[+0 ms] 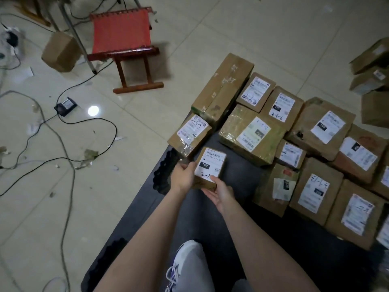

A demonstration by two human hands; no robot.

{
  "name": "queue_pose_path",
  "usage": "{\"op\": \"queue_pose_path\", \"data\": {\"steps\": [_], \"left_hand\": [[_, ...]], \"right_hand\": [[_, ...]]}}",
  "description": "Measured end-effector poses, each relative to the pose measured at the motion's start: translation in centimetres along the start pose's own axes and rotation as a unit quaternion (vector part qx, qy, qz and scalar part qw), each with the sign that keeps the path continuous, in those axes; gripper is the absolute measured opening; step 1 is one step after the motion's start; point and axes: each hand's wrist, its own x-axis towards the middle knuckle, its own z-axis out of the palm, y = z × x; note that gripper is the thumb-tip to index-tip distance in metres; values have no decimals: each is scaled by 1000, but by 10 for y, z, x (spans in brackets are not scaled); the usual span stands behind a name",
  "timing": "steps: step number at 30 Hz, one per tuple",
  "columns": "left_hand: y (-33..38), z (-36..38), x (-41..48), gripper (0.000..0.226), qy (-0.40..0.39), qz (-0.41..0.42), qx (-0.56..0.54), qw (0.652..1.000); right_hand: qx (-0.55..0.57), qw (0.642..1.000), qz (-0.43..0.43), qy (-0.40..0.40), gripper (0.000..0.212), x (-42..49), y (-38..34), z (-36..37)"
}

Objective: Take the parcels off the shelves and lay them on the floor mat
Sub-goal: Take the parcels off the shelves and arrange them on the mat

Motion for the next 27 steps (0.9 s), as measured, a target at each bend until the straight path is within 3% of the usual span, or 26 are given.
{"op": "queue_pose_path", "data": {"steps": [5,11,15,23,27], "left_hand": [[-18,6,38,40,-23,-19,-11,999],[-16,9,53,25,-23,-12,-8,1000],[-1,11,31,45,-14,-24,0,1000],[67,21,-48,30,-38,12,10,999],[111,27,-105,13,-64,57,55,995]], "right_hand": [[14,999,-29,14,42,52,3,17],[-21,998,-46,35,32,65,-7,29],[-12,999,-41,25,34,25,-12,26],[38,997,-62,26,14,-96,-50,16],[46,995,-88,28,27,-165,-74,13]]}}
